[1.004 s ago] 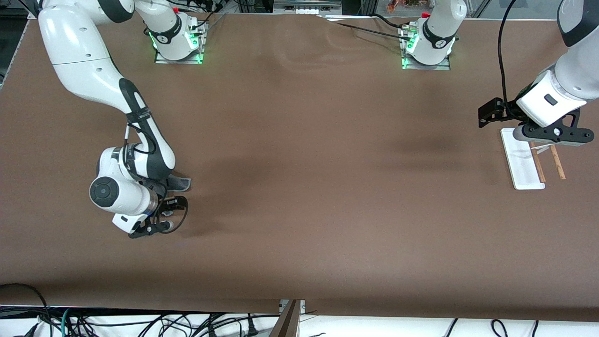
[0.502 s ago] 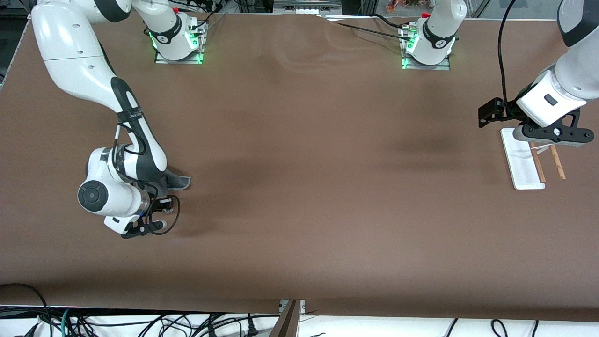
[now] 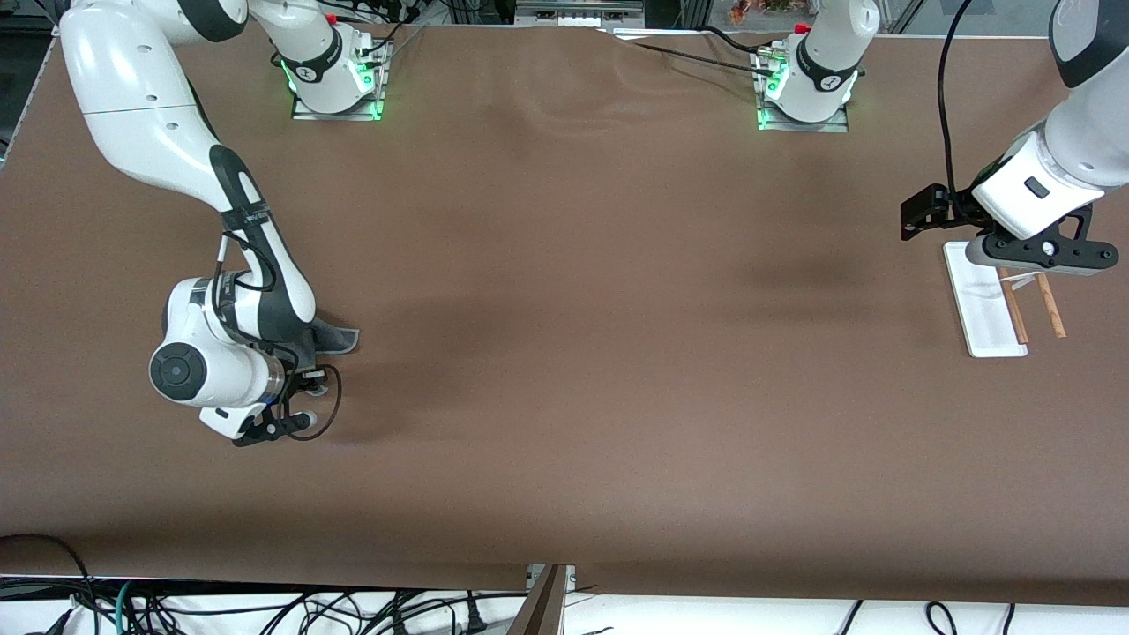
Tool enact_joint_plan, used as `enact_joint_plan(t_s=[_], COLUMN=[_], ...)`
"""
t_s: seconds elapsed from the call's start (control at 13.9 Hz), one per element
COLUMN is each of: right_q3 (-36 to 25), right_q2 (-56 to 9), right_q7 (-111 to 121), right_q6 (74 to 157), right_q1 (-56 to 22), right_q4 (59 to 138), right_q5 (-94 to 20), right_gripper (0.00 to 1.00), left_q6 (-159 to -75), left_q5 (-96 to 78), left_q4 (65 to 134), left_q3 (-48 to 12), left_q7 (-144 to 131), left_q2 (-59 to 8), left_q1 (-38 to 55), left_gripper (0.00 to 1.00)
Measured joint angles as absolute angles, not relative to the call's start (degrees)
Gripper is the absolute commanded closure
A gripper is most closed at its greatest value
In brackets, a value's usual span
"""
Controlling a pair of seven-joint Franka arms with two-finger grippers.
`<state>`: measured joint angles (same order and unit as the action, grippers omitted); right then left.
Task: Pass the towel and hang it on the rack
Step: 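Lift the towel with the right gripper while the left gripper moves out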
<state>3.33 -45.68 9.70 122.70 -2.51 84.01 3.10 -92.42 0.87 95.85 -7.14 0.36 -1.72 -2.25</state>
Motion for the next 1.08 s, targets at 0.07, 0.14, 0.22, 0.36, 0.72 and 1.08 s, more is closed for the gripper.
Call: enact_joint_plan(t_s=[0.07,0.14,0.22,0.36,0.72,1.08], right_q3=[3.3,3.4,3.5,4.1,6.8,9.3], right_q2=[-45.3,-44.9,-44.3,-42.7,-37.8,-32.0], right_q7=[9.7,9.8,9.8,10.0,10.0,9.9], right_q6=[122.6,121.9,120.3,115.8,107.4,105.0], right_q1=[-2.5,-2.5,-2.6,-2.7,-2.9,-3.6], right_q4=[83.0,81.5,79.7,76.3,71.4,70.4], right_q5=[3.1,3.1,3.1,3.1,3.1,3.1], right_gripper=[1.0,1.0,1.0,1.0,1.0,1.0], left_q6=[-92.4,-92.4,-92.4,-92.4,-92.4,-92.4], left_q5=[0.9,0.9,0.9,0.9,0.9,0.9], left_q4=[95.9,95.9,95.9,95.9,95.9,95.9], left_q3=[-7.1,-7.1,-7.1,-7.1,-7.1,-7.1], left_q7=[0.4,0.4,0.4,0.4,0.4,0.4], left_q2=[-1.7,-1.7,-1.7,-1.7,-1.7,-1.7], left_q1=[-2.3,-2.3,-2.3,-2.3,-2.3,-2.3], left_gripper=[0.0,0.0,0.0,0.0,0.0,0.0])
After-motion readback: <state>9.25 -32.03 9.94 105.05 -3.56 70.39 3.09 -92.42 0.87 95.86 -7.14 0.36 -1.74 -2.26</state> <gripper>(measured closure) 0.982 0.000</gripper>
